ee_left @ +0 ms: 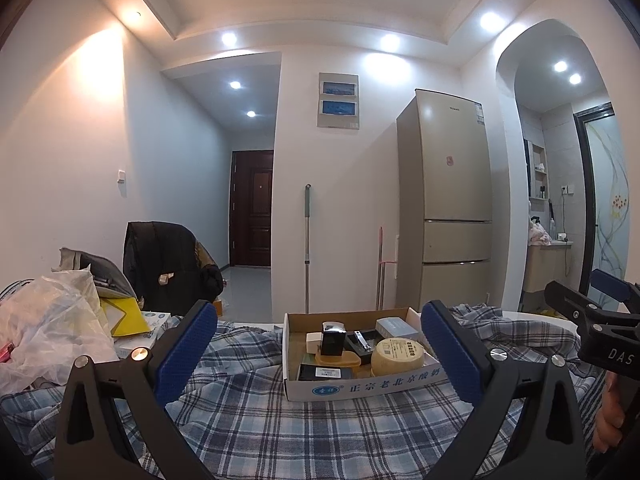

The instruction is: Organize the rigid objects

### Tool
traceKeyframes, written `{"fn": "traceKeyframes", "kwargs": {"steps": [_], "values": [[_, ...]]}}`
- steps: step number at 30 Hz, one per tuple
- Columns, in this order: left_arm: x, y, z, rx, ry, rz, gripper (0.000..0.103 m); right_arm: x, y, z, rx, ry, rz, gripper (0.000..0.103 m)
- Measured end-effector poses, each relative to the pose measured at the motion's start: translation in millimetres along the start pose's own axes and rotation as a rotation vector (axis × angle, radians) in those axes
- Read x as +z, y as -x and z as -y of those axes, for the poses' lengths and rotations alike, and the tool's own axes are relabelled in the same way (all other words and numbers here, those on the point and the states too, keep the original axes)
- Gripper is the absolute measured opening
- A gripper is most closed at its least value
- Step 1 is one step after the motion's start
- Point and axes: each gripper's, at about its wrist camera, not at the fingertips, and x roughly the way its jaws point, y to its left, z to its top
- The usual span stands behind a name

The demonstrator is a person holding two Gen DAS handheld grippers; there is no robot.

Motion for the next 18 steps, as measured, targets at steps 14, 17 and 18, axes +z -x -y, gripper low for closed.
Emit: {"fn": "traceKeyframes", "kwargs": {"steps": [14, 17, 18], "values": [[1.4, 1.2, 0.3, -0.009, -0.01, -0.005, 0.103, -0.2, -1.4, -0.6, -0.005, 0.002, -0.004, 0.103], [1.3, 1.3, 0.3, -0.008, -0.009, -0.005, 0.103, -0.3, -1.2, -0.4, -0.005, 0.002, -0.004, 0.103], [1.3, 1.7, 0.4, -0.008, -0.01, -0.004, 0.103, -0.2, -0.9, -0.8, -0.007, 0.001, -0.004, 0.103]]}}
